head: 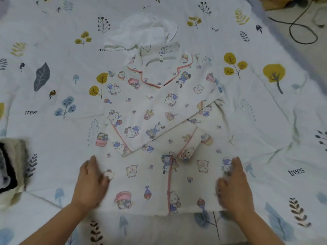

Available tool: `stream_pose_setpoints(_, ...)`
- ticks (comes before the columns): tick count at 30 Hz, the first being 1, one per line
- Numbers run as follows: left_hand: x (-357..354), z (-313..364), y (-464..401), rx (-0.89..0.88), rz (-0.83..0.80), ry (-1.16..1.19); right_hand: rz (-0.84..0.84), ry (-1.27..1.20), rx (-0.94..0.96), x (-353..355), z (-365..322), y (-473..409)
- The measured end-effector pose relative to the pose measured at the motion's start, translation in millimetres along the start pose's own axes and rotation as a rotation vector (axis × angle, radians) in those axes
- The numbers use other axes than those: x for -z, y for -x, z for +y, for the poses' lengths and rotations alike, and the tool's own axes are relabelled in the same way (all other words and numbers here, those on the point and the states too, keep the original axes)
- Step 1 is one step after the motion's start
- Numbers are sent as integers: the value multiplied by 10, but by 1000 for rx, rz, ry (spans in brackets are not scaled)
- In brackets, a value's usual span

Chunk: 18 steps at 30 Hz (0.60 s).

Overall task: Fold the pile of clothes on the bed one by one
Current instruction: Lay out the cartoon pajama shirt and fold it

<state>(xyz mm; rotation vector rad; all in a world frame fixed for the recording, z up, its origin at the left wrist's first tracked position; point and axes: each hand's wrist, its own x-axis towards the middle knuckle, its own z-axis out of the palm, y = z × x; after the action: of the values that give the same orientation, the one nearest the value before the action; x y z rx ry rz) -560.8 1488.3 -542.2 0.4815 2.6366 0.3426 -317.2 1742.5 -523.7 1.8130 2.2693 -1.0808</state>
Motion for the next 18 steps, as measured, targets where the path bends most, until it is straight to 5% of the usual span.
stream_pose_setpoints(4,106,35,79,202,-80,226,-170,-308,-289,91,-27,122)
stream_pose_setpoints(11,497,16,310,344,-373,548,-160,-392,-276,341,-90,327)
stream_pose_setpoints(18,1097,176,30,104,-324,741,-135,-529,-77,756,-389,177)
